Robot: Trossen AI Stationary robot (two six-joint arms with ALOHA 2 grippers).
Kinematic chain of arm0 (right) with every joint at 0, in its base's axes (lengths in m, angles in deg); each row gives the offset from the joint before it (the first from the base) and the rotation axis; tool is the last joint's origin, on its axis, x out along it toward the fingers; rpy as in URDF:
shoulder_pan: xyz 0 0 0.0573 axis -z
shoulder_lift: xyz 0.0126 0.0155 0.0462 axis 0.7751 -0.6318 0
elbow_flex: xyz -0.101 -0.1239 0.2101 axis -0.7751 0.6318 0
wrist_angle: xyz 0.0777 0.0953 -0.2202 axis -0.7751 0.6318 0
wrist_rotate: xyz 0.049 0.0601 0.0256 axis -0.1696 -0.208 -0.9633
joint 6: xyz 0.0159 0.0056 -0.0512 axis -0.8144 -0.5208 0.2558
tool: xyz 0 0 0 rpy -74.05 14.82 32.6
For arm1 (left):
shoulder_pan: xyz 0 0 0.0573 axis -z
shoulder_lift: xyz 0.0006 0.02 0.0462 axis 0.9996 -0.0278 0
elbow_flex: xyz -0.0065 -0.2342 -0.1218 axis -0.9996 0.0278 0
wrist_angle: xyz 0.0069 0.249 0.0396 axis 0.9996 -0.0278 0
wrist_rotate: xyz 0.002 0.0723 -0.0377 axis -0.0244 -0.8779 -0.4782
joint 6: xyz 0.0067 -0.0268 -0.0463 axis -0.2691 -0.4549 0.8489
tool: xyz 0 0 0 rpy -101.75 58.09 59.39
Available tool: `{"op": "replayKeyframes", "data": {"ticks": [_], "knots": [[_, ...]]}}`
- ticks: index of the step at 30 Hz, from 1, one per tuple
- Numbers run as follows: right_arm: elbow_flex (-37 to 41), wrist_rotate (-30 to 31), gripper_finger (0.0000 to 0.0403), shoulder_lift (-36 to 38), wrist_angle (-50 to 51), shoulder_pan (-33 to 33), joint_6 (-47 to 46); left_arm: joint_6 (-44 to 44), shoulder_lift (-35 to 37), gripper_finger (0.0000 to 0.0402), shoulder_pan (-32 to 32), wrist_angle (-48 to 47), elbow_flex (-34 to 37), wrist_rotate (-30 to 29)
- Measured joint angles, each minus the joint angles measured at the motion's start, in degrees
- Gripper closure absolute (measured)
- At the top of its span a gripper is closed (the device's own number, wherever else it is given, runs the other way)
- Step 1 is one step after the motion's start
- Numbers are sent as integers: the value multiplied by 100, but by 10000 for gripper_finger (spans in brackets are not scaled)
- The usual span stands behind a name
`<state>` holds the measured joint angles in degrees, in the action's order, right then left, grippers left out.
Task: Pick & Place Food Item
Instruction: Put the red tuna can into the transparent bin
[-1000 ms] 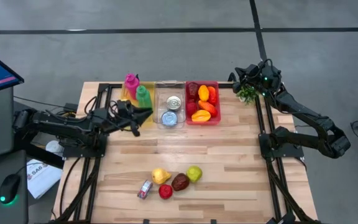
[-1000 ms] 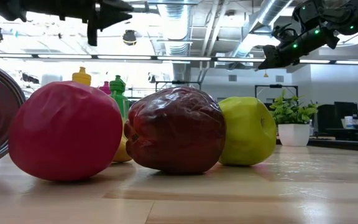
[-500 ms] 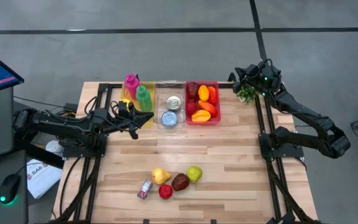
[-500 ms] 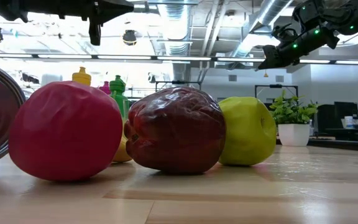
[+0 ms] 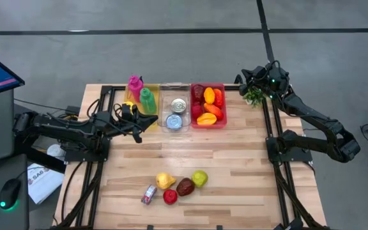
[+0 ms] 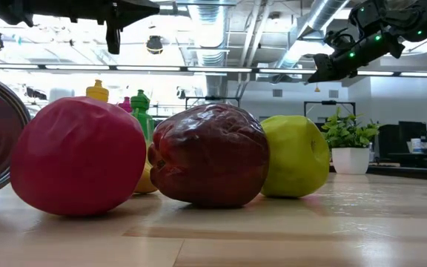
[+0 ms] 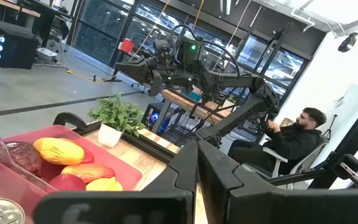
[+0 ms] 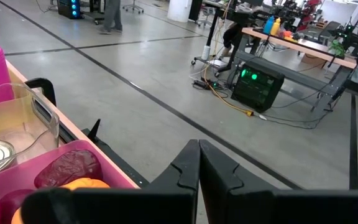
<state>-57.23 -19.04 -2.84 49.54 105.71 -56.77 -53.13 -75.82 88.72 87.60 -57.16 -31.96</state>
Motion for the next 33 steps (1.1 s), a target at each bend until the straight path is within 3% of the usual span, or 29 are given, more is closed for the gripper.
{"op": "replayKeyframes", "data": {"ticks": [9, 14, 21, 27, 33], "knots": [[0, 0, 400, -2, 4, -7, -245, 14, 0, 398, -2, 0, 0, -96], [0, 0, 400, -2, 84, -7, -245, 534, -79, 401, 0, 29, -5, -288], [0, -4, 400, -2, 639, -24, -311, 541, -948, 401, -20, 303, -9, -515], [0, -11, 400, -2, 920, -154, -393, 541, -1415, 401, 29, 993, -19, -142], [0, -18, 400, -2, 903, -486, -387, 544, -1447, 401, 316, -178, -543, -257]]}}
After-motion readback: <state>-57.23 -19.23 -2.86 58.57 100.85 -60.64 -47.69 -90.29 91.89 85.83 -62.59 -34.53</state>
